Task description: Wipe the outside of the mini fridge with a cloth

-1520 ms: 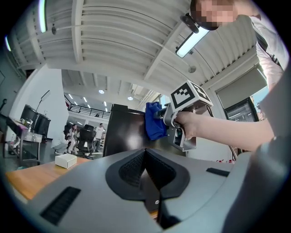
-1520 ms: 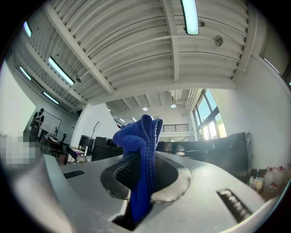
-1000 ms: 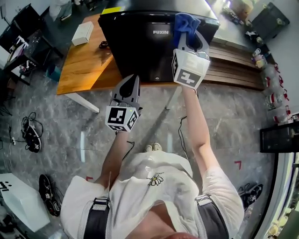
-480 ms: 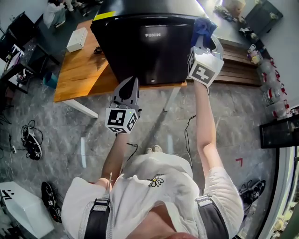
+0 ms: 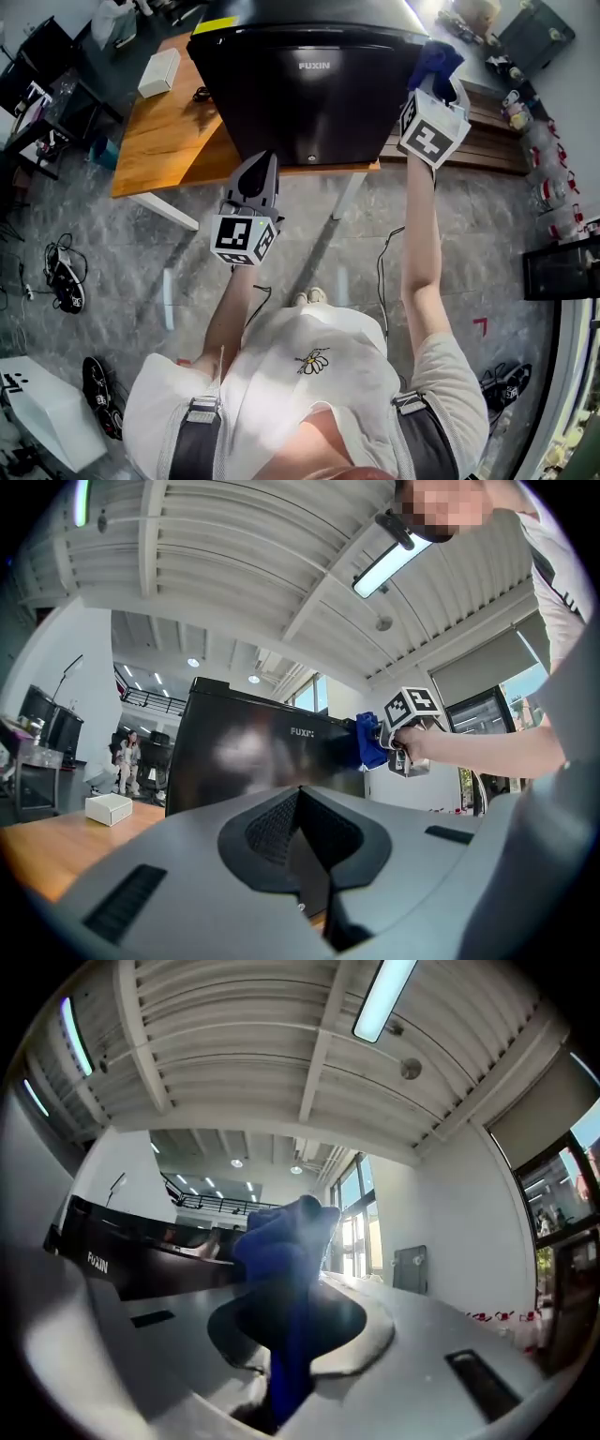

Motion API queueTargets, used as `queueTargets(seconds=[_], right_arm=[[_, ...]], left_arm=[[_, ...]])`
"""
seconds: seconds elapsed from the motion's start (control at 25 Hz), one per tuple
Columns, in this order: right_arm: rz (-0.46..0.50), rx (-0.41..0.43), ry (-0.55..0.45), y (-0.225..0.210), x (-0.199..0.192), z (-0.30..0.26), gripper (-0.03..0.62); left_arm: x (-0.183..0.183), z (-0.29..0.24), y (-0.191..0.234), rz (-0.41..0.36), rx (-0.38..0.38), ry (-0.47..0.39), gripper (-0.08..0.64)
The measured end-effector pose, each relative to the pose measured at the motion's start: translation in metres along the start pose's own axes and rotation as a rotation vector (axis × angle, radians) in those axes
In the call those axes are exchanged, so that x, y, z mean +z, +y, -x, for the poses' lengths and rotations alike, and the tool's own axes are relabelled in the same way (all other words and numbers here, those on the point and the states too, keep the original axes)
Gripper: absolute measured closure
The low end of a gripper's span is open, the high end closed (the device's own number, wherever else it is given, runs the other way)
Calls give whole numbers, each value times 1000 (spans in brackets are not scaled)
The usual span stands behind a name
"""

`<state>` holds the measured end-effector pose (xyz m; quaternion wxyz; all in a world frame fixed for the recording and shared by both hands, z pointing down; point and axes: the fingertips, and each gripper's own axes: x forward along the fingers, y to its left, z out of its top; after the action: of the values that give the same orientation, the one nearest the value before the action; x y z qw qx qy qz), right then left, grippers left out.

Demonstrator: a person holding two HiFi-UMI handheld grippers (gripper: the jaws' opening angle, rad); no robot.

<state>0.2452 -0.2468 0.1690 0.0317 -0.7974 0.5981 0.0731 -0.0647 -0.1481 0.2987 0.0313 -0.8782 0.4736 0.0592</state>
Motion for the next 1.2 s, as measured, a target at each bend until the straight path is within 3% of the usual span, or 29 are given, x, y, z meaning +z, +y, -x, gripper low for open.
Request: queueTargets(seconds=[0.2,0.4,0.6,0.72,0.92,1.2], right_arm=[[-23,-41,16,-12,-8,1,531],[-89,32,-27,13,-11,32,531],[-144,189,-33,80,-14,73,531],[-175,343,-47,141,-16,91,531],[-135,600,-45,262,-19,110,531],[-82,768,-34,373,-19,108,531]], left_arm=[[-1,4,5,-2,15,7,555],[0,7,12,-5,32,5,555],[2,9,15,-15,45,5,555],[4,12,18,-34,57,4,555],[2,28,35,-38,108,6,555],[-3,57,73,-36,213,17,555]])
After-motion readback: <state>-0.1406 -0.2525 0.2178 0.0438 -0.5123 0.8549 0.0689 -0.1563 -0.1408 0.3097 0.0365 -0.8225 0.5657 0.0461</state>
